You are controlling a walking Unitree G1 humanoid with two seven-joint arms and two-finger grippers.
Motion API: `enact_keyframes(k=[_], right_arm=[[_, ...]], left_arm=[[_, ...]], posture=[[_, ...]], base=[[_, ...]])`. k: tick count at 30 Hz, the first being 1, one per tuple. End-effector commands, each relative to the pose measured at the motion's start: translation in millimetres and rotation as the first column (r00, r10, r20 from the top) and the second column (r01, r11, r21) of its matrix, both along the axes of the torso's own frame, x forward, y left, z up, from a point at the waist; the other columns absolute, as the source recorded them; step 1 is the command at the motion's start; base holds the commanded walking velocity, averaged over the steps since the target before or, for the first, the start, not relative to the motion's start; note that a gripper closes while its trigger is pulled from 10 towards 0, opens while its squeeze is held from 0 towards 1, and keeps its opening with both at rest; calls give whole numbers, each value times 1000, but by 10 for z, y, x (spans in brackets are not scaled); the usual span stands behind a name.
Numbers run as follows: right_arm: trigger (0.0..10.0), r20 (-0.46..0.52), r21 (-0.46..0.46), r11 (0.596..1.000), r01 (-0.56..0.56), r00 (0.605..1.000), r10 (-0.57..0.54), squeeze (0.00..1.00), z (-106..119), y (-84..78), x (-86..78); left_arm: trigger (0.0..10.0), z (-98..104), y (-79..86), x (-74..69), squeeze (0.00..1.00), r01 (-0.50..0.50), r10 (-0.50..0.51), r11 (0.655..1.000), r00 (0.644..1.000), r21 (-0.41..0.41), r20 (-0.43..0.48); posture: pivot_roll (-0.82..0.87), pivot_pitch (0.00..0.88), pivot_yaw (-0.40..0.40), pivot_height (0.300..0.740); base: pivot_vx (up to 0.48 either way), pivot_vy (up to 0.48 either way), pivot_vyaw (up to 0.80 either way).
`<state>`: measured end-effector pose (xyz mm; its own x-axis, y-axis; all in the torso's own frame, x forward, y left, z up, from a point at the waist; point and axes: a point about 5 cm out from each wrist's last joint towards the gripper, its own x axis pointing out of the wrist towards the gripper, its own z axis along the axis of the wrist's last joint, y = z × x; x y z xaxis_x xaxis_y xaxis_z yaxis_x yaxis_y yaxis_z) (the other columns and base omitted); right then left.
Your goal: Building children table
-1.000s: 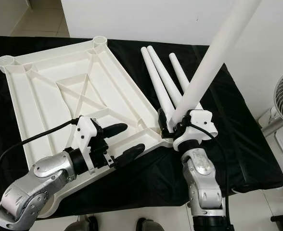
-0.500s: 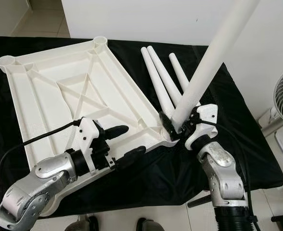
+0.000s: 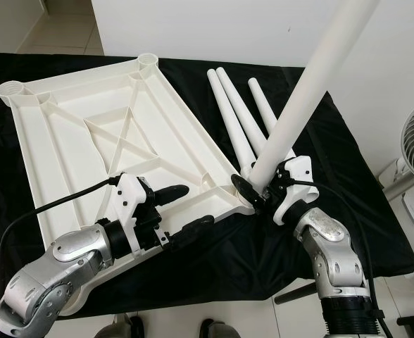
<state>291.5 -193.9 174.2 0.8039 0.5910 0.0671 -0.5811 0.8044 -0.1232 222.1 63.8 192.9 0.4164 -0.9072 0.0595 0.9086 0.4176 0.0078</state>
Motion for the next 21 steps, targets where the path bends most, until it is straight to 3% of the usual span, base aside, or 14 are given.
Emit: enact_keyframes(k=[1, 7, 8, 13, 21], right_arm=[[0, -16, -1, 1000, -28, 999, 28, 0, -34, -8, -6], [0, -17, 6, 1000, -26, 1000, 26, 0, -55, 4, -8], [10000, -21, 8, 1000, -23, 1000, 23, 0, -67, 22, -11], [10000, -28, 28, 1000, -3, 1000, 4, 0, -84, 62, -25], [10000, -29, 90, 988, 127, 992, -125, 0, -96, 166, -64]], left_arm=[[10000, 16, -19, -11, 0, 6, -6, 1000, 1000, 7, 11], [10000, 15, -21, -8, 0, 9, -9, 1000, 1000, 7, 10], [10000, 15, -21, -7, 0, 9, -9, 1000, 1000, 7, 11], [10000, 17, -24, -7, 0, 9, -9, 1000, 1000, 6, 13], [10000, 20, -40, -3, 0, 5, -5, 1000, 1000, -1, 16]], posture=[[10, 170, -47, 740], [12, 166, -47, 740], [12, 166, -47, 740], [9, 163, -52, 740], [8, 155, -61, 740]], base=[[0, 0, 0], [0, 0, 0], [0, 0, 0], [0, 0, 0], [0, 0, 0]])
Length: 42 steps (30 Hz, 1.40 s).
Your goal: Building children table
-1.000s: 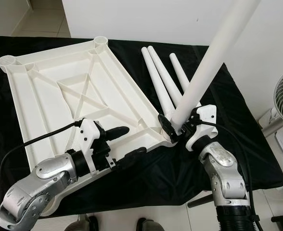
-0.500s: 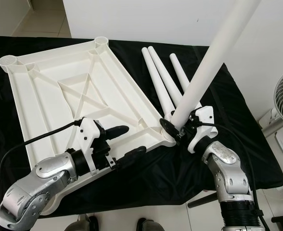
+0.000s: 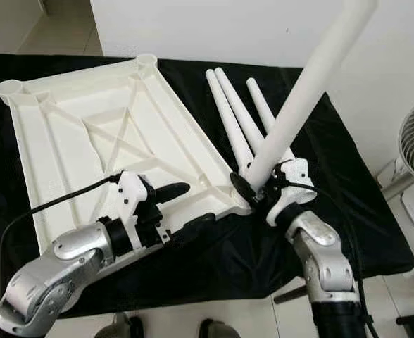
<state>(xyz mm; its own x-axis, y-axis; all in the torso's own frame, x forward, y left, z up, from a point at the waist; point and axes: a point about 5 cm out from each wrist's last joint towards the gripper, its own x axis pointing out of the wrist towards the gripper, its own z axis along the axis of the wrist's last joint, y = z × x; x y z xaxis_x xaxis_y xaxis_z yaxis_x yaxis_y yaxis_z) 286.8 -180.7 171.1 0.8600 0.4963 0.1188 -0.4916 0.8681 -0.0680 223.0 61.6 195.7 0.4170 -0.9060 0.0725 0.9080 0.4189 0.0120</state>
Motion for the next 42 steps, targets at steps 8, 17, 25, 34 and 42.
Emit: enact_keyframes(k=[8, 17, 25, 34, 42], right_arm=[[10000, -44, 35, 989, 147, 988, -145, 0, -81, 109, -38], [10000, -57, 95, 943, 319, 948, -314, 0, -22, 264, -81], [10000, -92, 118, 826, 551, 834, -543, 0, -28, 291, -107], [10000, -119, 130, 779, 613, 790, -602, 0, -48, 397, -133], [10000, -115, 131, 773, 621, 784, -610, 184, -31, 369, -111]], left_arm=[[10000, -7, -22, -9, 0, 6, -6, 1000, 1000, 7, 9], [10000, -11, -36, -7, 0, 4, -4, 1000, 1000, -1, 10], [10000, -14, -50, -5, 0, 5, -5, 1000, 1000, -6, 13], [10000, -11, -52, 8, 0, 3, -3, 1000, 1000, -10, 16], [10000, -5, -54, 18, 0, 5, -5, 1000, 1000, -11, 22]], posture=[[7, 151, -68, 740], [5, 142, -79, 740], [6, 128, -87, 740], [10, 110, -90, 740], [9, 102, -89, 740]], base=[[0, 0, 0], [0, 0, 0], [0, 0, 0], [0, 0, 0], [0, 0, 0]])
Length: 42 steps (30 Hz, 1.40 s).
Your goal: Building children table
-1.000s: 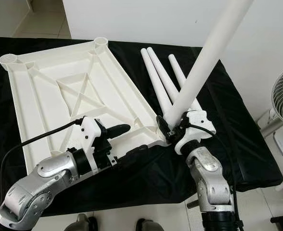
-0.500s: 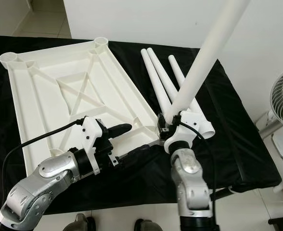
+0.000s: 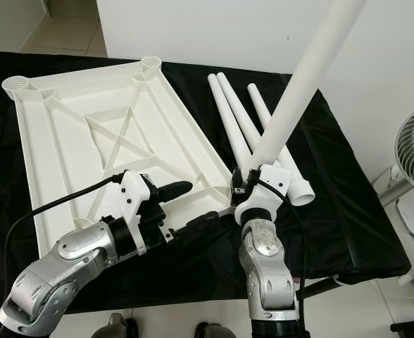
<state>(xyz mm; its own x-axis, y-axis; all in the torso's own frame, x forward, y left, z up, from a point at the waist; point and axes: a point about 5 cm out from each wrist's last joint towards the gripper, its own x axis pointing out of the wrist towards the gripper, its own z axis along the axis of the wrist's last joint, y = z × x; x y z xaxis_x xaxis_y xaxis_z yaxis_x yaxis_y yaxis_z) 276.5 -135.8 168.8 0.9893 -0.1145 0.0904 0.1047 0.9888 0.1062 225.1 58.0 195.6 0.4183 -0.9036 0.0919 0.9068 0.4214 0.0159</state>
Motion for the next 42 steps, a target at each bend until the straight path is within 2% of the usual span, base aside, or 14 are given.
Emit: enact_keyframes(k=[1, 7, 13, 14, 17, 18, 21, 27, 37, 38, 39, 40, 41, 42], right_arm=[[10000, -1, -2, 999, 40, 999, -40, 1000, -1, -97, -2], [10000, 29, -8, 1000, -30, 999, 30, 1000, 42, -142, 40], [10000, 54, -3, 985, -175, 983, 175, 1000, 88, -118, 79], [10000, 57, -10, 971, -241, 969, 241, 216, 105, -97, 87], [10000, 59, -16, 958, -288, 956, 288, 216, 117, -81, 92], [10000, 58, -26, 938, -346, 936, 347, 0, 126, -76, 99], [10000, 58, -42, 921, -388, 919, 390, 0, 133, -94, 111], [10000, 38, -105, 884, -455, 887, 461, 0, 126, -296, 193], [10000, -19, -140, 835, -531, 845, 534, 0, 25, -366, 189], [4627, -24, -148, 822, -550, 833, 553, 0, 6, -386, 195], [4627, -24, -148, 822, -550, 833, 553, 0, 6, -386, 195], [3765, -25, -151, 818, -556, 829, 559, 0, 1, -391, 201], [431, -28, -149, 810, -567, 821, 570, 0, -5, -391, 202], [0, -34, -150, 802, -578, 814, 580, 0, -18, -393, 202]], left_arm=[[10000, -3, -16, -4, 0, 7, -7, 1000, 1000, 5, 10], [10000, -7, -18, -3, 0, 8, -8, 1000, 1000, 5, 9], [10000, -10, -18, -2, 0, 7, -7, 1000, 1000, 3, 7], [10000, -11, -17, -3, 0, 6, -6, 1000, 1000, 4, 7], [10000, -13, -16, -3, 0, 6, -6, 1000, 1000, 5, 8], [10000, -12, -16, -4, 0, 7, -7, 1000, 1000, 5, 8], [10000, -10, -15, -2, 0, 7, -7, 1000, 1000, 6, 9], [10000, -2, 7, 6, 0, 0, 0, 1000, 1000, 11, 10], [10000, 12, 29, 12, 0, -3, 3, 1000, 1000, 14, 13], [10000, 17, 31, 11, 0, -2, 1, 1000, 1000, 14, 12], [10000, 17, 31, 11, 0, -2, 1, 1000, 1000, 14, 12], [10000, 19, 32, 13, 0, -1, 1, 1000, 1000, 14, 13], [10000, 20, 32, 14, 0, 0, 0, 1000, 1000, 15, 13], [10000, 21, 33, 16, 0, 1, -1, 1000, 1000, 16, 14]], posture=[[9, 102, -89, 740], [8, 104, -92, 740], [9, 105, -93, 740], [7, 107, -90, 740], [7, 107, -90, 740], [8, 109, -88, 740], [9, 115, -84, 740], [15, 128, -76, 740], [19, 134, -65, 740], [18, 134, -64, 740], [18, 134, -64, 740], [18, 136, -62, 740], [18, 136, -61, 740], [18, 136, -61, 740]], base=[[0, 0, 0], [0, 0, 0], [0, 0, 0], [0, 0, 0], [0, 0, 0], [0, 0, 0], [0, 0, 0], [0, 0, 0], [0, 0, 0], [0, 0, 0], [0, 0, 0], [0, 0, 0], [0, 0, 0], [0, 0, 0]])
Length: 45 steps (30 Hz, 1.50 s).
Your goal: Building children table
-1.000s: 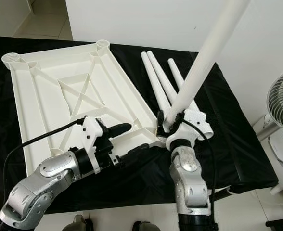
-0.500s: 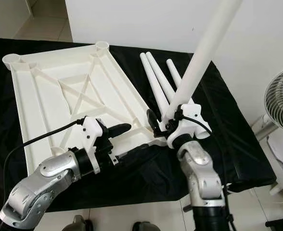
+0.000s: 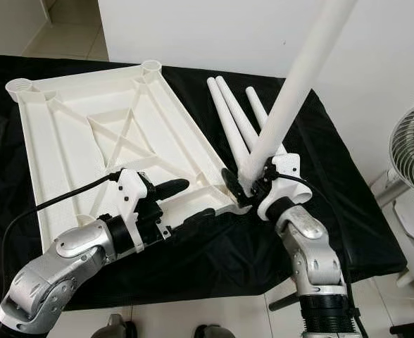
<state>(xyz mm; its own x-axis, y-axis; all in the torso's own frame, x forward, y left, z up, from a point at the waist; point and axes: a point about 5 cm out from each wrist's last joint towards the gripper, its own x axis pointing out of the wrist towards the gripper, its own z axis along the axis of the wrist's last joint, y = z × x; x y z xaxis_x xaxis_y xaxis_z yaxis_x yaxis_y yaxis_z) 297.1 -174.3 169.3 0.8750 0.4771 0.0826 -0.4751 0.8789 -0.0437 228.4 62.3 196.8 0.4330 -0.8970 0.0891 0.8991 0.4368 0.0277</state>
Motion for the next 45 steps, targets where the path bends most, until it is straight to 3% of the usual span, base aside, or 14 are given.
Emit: enact_keyframes(k=[1, 12, 13, 14, 22, 28, 29, 30, 34, 36, 37, 40, 41, 45], right_arm=[[0, -10, -19, 1000, -22, 1000, 22, 0, -42, -18, -7], [0, -22, -13, 1000, -13, 1000, 12, 0, -66, -27, -14], [4471, -19, -22, 1000, 12, 1000, -13, 0, -68, -33, -10], [10000, -21, -17, 999, 44, 999, -45, 0, -71, -30, -9], [10000, -20, 3, 989, 147, 989, -147, 0, -85, 36, -30], [10000, -33, 66, 966, 249, 968, -247, 0, -72, 189, -69], [10000, -40, 75, 950, 303, 953, -301, 0, -74, 205, -72], [10000, -48, 87, 908, 410, 912, -407, 0, -74, 212, -83], [10000, -63, 90, 889, 450, 893, -446, 0, -85, 218, -87], [10000, -77, 98, 839, 535, 845, -530, 0, -96, 223, -102], [10000, -95, 103, 785, 611, 792, -603, 0, -110, 239, -123], [10000, -95, 103, 785, 611, 792, -603, 0, -110, 239, -123], [10000, -131, 94, 760, 643, 765, -631, 0, -154, 329, -145], [10000, -132, 89, 764, 638, 768, -626, 0, -153, 377, -158]], left_arm=[[10000, 10, -10, -19, 0, 18, -18, 1000, 1000, 8, 4], [10000, 14, -14, -14, 0, 18, -18, 1000, 1000, 6, 5], [10000, 14, -15, -17, 0, 19, -19, 1000, 1000, 5, 5], [10000, 14, -15, -19, 0, 19, -19, 1000, 1000, 5, 5], [10000, 12, -21, -30, 0, 21, -21, 1000, 1000, 2, 1], [10000, 8, -30, -41, 0, 24, -24, 1000, 1000, -2, -5], [10000, 7, -31, -44, 0, 24, -24, 1000, 1000, -3, -6], [10000, 6, -33, -50, 0, 25, -25, 1000, 1000, -5, -8], [10000, 5, -33, -51, 0, 25, -25, 1000, 1000, -5, -8], [10000, 3, -32, -51, 0, 25, -25, 1000, 1000, -6, -9], [10000, 2, -32, -51, 0, 25, -26, 1000, 1000, -6, -10], [10000, 2, -32, -51, 0, 25, -26, 1000, 1000, -6, -10], [10000, 0, -33, -56, 0, 27, -27, 1000, 1000, -7, -11], [10000, -1, -30, -60, 0, 27, -27, 1000, 1000, -5, -11]], posture=[[18, 136, -61, 740], [15, 138, -62, 740], [15, 138, -62, 740], [15, 138, -62, 740], [10, 143, -66, 740], [7, 150, -71, 740], [8, 150, -71, 740], [9, 151, -72, 740], [9, 151, -72, 740], [8, 150, -73, 740], [9, 150, -73, 740], [9, 150, -73, 740], [11, 149, -70, 740], [11, 148, -69, 740]], base=[[0, 0, 0], [0, 0, 0], [0, 0, 0], [0, 0, 0], [0, 0, 0], [0, 0, 0], [0, 0, 0], [0, 0, 0], [0, 0, 0], [0, 0, 0], [0, 0, 0], [0, 0, 0], [0, 0, 0], [0, 0, 0]])
